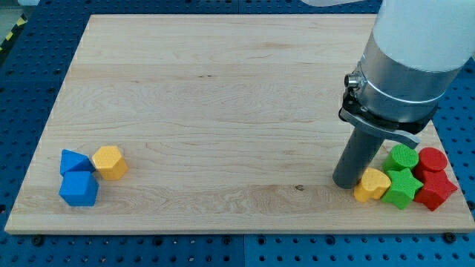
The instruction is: Move your arm to the left of the triangle
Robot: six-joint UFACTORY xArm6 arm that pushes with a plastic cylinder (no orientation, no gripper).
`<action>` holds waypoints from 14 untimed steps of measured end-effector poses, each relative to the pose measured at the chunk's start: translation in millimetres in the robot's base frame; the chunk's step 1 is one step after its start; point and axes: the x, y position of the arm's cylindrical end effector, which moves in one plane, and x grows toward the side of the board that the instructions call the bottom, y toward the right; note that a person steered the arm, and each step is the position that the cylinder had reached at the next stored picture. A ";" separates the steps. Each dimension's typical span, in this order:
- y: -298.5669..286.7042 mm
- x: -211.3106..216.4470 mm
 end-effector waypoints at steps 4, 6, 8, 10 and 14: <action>-101.7 -27.7; -118.9 48.8; -126.0 49.3; -189.0 56.2; -434.3 51.2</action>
